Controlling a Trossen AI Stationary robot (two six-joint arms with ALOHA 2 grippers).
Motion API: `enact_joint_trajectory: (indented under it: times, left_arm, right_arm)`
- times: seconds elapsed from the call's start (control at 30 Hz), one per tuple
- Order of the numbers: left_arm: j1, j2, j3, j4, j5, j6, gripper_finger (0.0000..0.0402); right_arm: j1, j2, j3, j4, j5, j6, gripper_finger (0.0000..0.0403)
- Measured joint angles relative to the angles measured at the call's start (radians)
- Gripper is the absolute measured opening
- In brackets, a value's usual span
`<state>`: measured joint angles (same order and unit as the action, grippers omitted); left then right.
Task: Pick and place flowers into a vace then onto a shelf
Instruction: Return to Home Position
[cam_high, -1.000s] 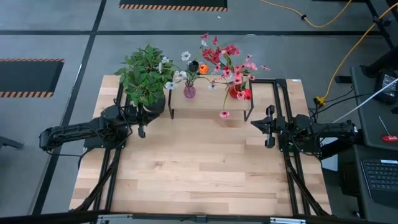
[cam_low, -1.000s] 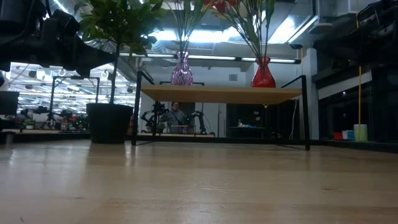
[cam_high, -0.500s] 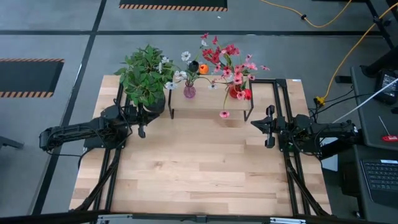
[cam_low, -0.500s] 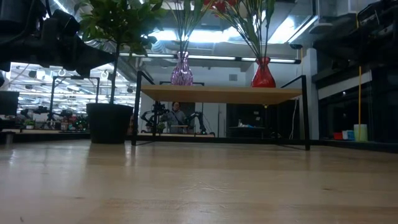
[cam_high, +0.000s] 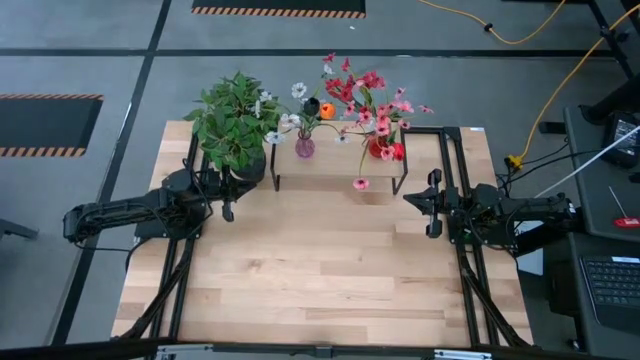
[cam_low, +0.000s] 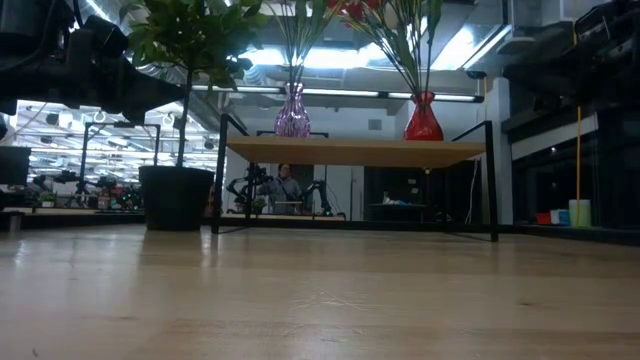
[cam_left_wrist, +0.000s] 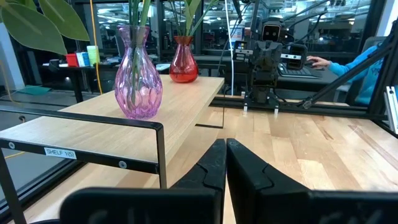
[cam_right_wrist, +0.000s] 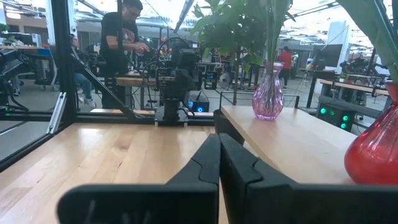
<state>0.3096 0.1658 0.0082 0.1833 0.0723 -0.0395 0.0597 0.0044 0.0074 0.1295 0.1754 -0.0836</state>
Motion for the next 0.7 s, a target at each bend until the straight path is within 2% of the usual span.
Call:
enact_joint_trajectory:
  times: [0.7]
  left_arm:
    - [0.000, 0.000, 0.000, 0.000, 0.000, 0.000, 0.0004]
  right_arm:
    - [0.000, 0.000, 0.000, 0.000, 0.000, 0.000, 0.0004]
